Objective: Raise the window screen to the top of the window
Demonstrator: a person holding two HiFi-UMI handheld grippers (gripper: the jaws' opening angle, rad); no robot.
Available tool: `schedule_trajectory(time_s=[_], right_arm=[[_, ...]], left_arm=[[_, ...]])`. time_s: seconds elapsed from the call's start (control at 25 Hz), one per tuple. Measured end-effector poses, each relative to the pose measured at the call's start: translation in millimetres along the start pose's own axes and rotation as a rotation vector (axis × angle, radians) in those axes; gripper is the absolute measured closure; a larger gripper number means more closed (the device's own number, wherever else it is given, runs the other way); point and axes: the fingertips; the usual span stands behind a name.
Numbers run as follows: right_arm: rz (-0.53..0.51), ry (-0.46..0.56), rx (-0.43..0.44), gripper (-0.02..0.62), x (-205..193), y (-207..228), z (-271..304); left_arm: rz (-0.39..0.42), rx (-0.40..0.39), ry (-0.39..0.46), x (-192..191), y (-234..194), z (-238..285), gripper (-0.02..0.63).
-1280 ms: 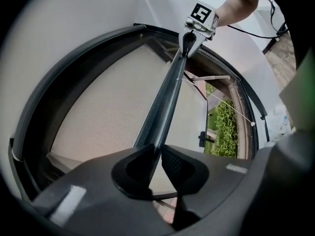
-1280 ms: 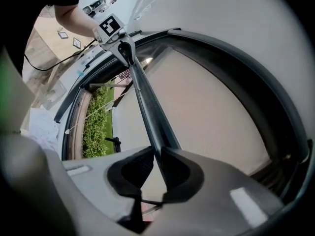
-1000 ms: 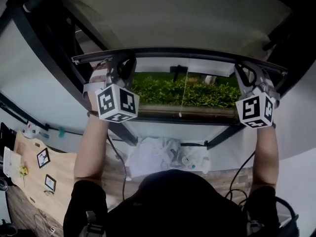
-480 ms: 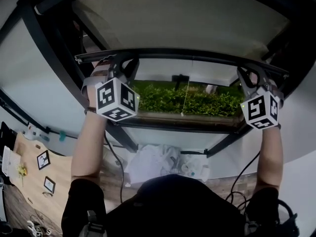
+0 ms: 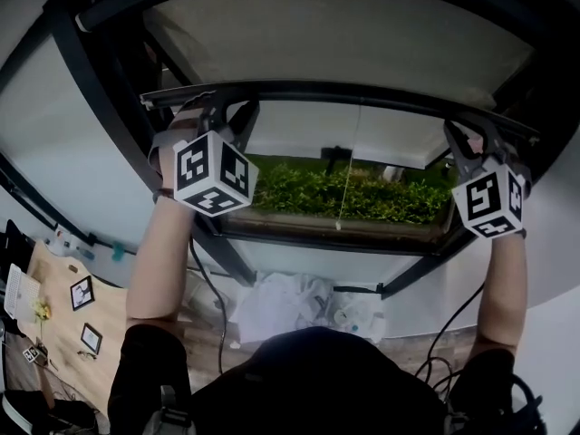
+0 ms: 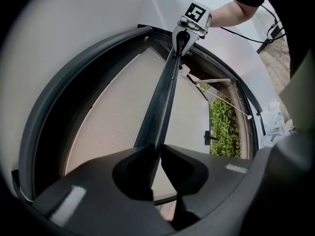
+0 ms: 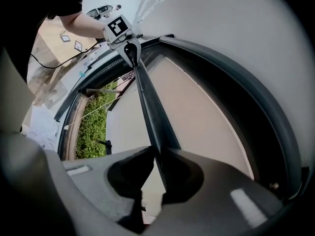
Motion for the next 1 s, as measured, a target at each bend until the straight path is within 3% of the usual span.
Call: schedule_trajectory(time_s=[0.4,0.64,1.0], right_arm=[[-0.022,-0.006,0.006,0.552,12.7,30.7,-4.5],[-0.032,-0.010,0.034,0.554,19.3,40.8,-3.6],[-0.039,0.006,0.007,0.554,33.6,73.4,-10.4]], left_arm=[[0.018,0.026,0.013,7.6,-31.3,-6.7,0.563],[0.027,-0.006,-0.004,8.7,-42.8,-5.8,0.564],[0.052,0.001,-0.010,21.5,-76.0,-11.5,0.566]])
Point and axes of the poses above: the fingertips, and each gripper's own axes: z forward along the fingers, y to its right, x out of its top, and after that the axes turned 4 degrees about -y, right-handed
